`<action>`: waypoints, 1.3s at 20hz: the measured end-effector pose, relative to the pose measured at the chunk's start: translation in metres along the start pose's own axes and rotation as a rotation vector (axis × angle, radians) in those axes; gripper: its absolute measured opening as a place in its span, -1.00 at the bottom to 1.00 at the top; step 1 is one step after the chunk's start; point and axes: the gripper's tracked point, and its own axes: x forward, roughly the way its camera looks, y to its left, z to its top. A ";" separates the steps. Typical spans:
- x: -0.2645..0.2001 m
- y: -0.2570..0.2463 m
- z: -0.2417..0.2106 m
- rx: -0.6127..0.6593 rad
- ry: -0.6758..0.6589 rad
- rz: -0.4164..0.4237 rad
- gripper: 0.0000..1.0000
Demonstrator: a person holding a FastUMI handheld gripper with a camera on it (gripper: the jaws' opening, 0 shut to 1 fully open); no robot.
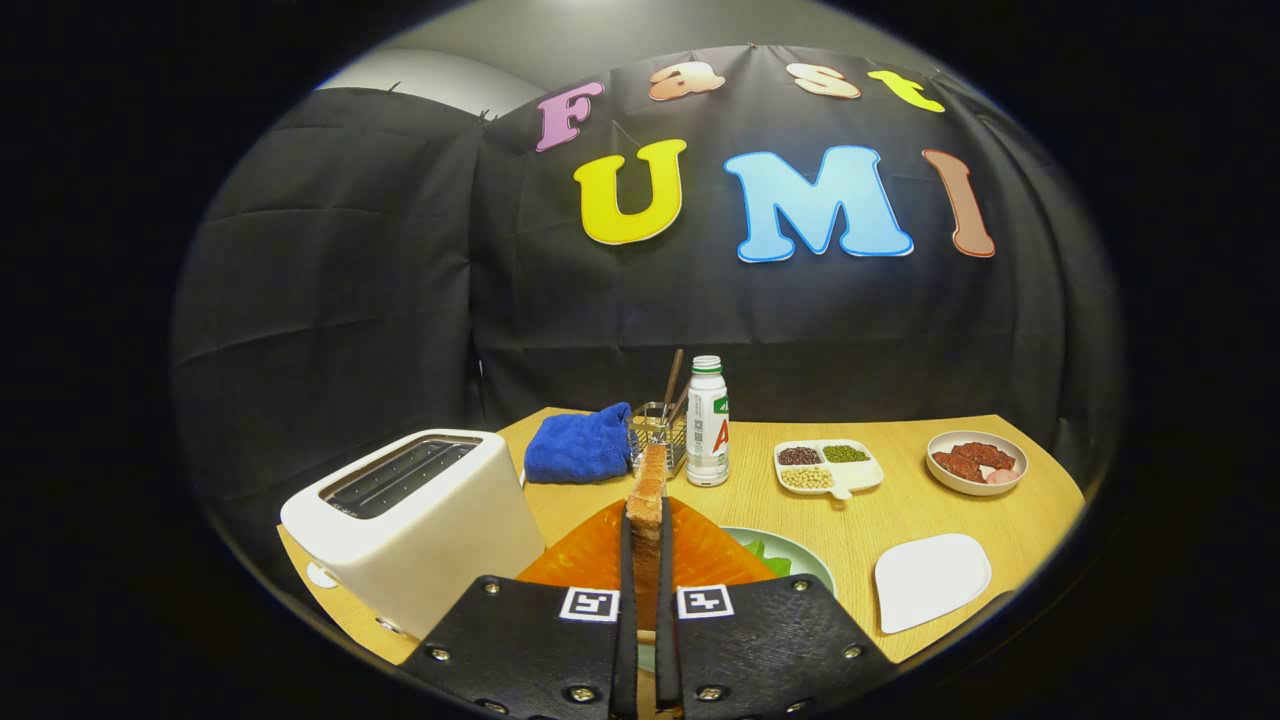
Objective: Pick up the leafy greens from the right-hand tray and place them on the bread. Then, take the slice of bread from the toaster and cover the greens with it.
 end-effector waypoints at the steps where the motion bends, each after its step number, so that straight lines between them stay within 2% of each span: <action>1: 0.001 0.001 -0.001 0.002 0.001 0.003 -0.86; 6: 0.004 0.000 -0.012 0.005 0.013 0.008 -0.86; 10: 0.006 -0.004 -0.023 0.062 0.025 0.030 -0.86; 13: 0.008 -0.022 -0.037 0.080 0.052 0.005 -0.86; 17: 0.009 -0.038 -0.046 0.031 0.057 -0.030 -0.86; 20: 0.009 -0.054 -0.049 -0.020 0.058 -0.083 -0.60; 21: 0.011 -0.057 -0.052 -0.018 0.062 -0.092 -0.60; 24: 0.010 -0.076 -0.054 -0.028 0.067 -0.144 -0.34; 26: 0.008 -0.088 -0.049 -0.033 0.052 -0.175 -0.24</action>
